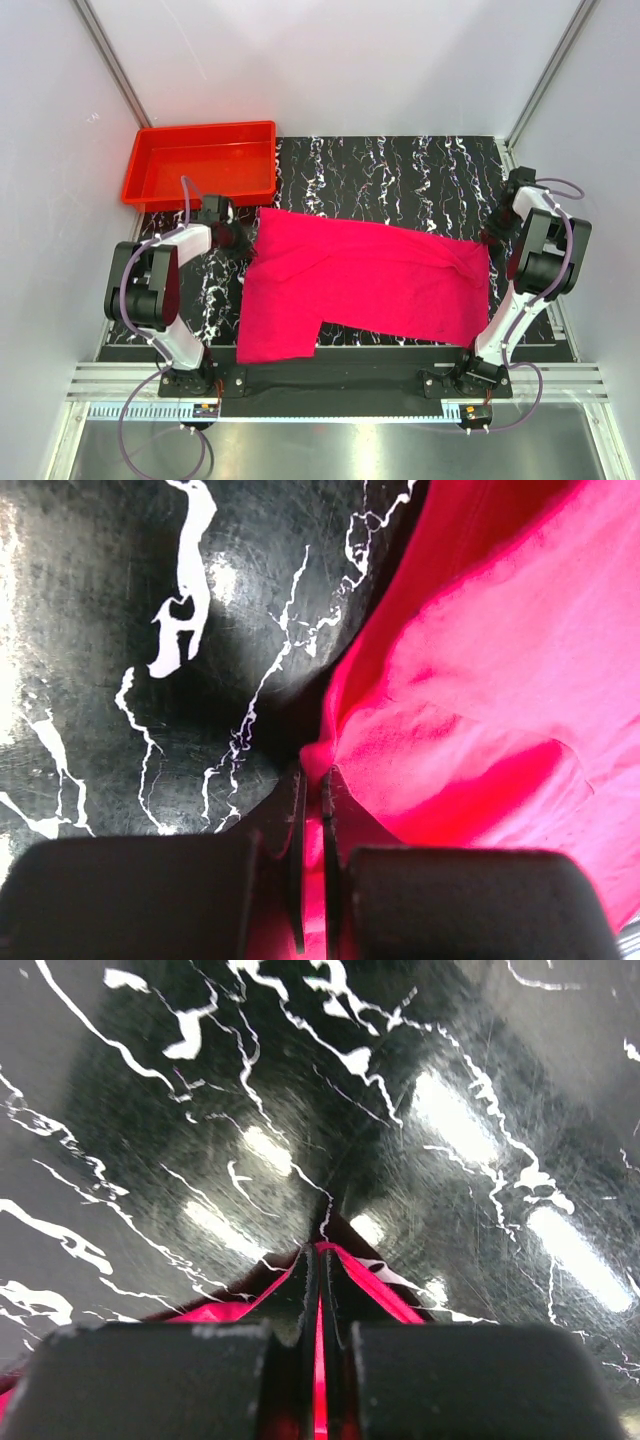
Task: Fold and stack the t-shirts
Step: Fold the tshirt
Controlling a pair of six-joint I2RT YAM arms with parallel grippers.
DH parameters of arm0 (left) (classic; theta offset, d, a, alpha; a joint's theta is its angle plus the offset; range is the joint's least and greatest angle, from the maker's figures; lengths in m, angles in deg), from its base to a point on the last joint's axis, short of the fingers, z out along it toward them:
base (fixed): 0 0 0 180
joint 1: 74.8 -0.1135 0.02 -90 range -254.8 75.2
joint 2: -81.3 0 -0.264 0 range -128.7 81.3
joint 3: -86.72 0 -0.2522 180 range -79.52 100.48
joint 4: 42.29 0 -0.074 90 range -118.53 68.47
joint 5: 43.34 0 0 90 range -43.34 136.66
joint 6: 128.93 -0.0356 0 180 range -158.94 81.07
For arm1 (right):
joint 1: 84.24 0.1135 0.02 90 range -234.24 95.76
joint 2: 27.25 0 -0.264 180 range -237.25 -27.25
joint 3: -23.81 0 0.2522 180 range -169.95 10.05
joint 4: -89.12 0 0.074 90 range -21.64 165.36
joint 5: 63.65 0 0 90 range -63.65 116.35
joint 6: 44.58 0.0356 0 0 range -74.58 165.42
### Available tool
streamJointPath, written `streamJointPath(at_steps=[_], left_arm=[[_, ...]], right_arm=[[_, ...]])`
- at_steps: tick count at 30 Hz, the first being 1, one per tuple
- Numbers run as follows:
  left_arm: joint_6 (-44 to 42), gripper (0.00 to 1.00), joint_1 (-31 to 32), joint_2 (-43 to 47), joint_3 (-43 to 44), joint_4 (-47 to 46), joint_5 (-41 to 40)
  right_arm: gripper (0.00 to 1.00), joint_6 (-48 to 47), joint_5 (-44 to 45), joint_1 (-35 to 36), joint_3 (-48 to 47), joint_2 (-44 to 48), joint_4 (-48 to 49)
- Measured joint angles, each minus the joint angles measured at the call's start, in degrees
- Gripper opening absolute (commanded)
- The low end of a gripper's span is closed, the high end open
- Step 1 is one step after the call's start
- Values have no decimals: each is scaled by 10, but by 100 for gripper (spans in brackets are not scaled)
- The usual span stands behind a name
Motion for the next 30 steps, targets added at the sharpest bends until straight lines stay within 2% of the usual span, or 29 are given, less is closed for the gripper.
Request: streamJointPath(at_steps=[7, 13, 18, 22, 23, 24, 25, 26, 27, 29, 30], left_arm=[[-4, 0, -32, 64, -54, 15, -38], [-14, 0, -76, 144, -103, 45, -71], [-24, 0, -87, 148, -100, 51, -89], [-25, 0, -86, 134, -76, 64, -95], [-24, 3, -86, 133, -69, 68, -98], [-23, 25, -86, 133, -62, 70, -101], [-25, 37, -86, 133, -57, 72, -104], [-25, 45, -86, 133, -54, 74, -108], [-23, 60, -86, 133, -52, 79, -116], [-25, 74, -86, 138, -50, 93, -128], [-27, 85, -87, 144, -49, 104, -134]], right_arm=[[0, -17, -10, 12, -23, -4, 0], [1, -35, -15, 67, -58, -29, -4], [1, -40, -26, 90, -104, -64, -12], [7, -43, -24, 89, -148, -89, -31], [12, -46, -23, 89, -156, -92, -36], [21, -47, -21, 89, -162, -93, -40], [39, -49, -16, 89, -168, -93, -45], [47, -52, -9, 89, -174, -93, -48], [51, -54, 0, 88, -185, -93, -52], [57, -60, 12, 86, -207, -93, -67], [58, -60, 19, 85, -220, -93, -76]])
